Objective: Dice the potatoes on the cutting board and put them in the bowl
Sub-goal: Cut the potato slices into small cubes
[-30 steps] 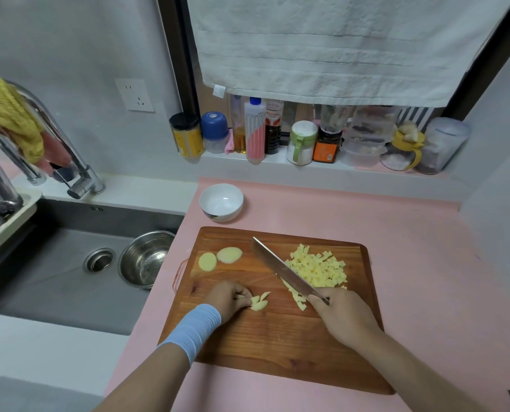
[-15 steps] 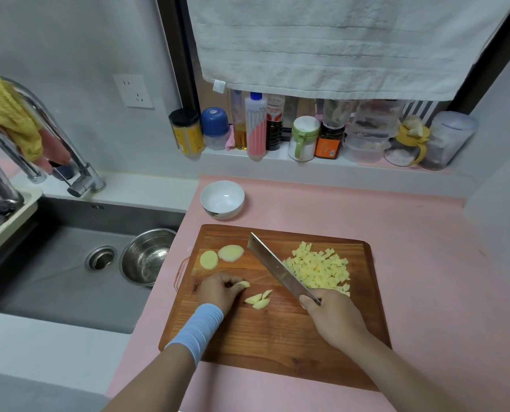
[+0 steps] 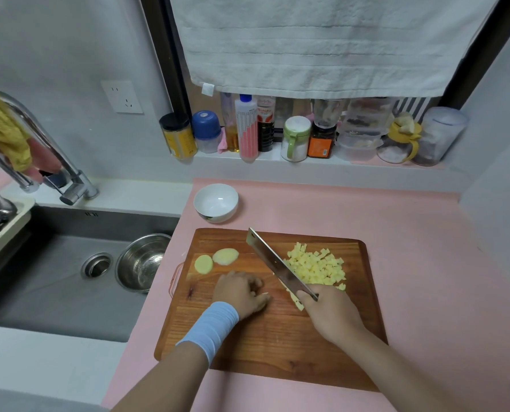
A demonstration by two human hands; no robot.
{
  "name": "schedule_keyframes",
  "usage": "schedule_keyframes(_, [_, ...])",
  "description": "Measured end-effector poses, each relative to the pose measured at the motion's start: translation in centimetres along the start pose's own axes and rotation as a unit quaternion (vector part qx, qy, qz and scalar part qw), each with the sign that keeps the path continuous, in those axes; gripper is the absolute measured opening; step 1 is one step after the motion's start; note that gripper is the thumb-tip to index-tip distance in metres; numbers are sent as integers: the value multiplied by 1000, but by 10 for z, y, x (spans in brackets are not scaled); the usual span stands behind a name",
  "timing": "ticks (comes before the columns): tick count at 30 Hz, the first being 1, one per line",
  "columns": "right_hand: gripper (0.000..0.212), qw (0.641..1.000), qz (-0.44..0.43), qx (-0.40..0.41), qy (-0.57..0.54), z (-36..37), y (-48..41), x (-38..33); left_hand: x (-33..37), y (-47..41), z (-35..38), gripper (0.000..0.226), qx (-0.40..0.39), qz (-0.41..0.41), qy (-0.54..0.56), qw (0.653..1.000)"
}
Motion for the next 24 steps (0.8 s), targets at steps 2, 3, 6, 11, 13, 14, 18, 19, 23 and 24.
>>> schedule_keyframes(2, [33, 1000, -1, 2, -4, -2, -1, 0, 14, -8, 3, 22, -24, -8, -44, 999])
schedule_keyframes(3, [33, 1000, -2, 2, -6, -2, -2, 1, 19, -13, 3, 16, -35, -14, -57, 998])
schedule_keyframes(6, [30, 1000, -5, 2, -16, -3, 0, 4, 22, -26, 3, 11, -78, -25, -49, 995])
schedule_keyframes(11, [29, 1000, -7, 2, -24, -4, 1, 7, 12, -39, -5, 9, -92, -30, 54, 994])
schedule_keyframes(13, [29, 1000, -5, 0, -25, -2, 1, 8, -1, -39, -12, 9, -78, -47, 69, 993])
schedule_keyframes(14, [28, 1000, -3, 0, -23, -1, 1, 8, -9, -38, -14, 10, -76, -53, 67, 993])
schedule_keyframes(18, [31, 1000, -2, -7, 3, 4, 1, 6, -28, -22, -11, 10, -57, -25, 78, 995])
schedule_keyframes(19, [32, 1000, -1, -11, 11, 7, 1, 5, -29, -16, -9, 10, -49, -11, 92, 994])
schedule_keyframes(23, [30, 999, 11, -22, 47, 20, 2, 1, -21, 7, 10, 48, -47, 36, 98, 993])
schedule_keyframes(24, [29, 998, 15, -25, 55, 22, 3, 1, -20, 9, 15, 53, -39, 38, 95, 994])
Point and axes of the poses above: each hand's wrist, its own y-axis away from the middle knuckle, its own z-axis out of the palm, x = y × z, the point moved 7 cm from there along -y, towards the middle knuckle, and after that the axes turned 8 degrees about -x, right-handed, at the moved point
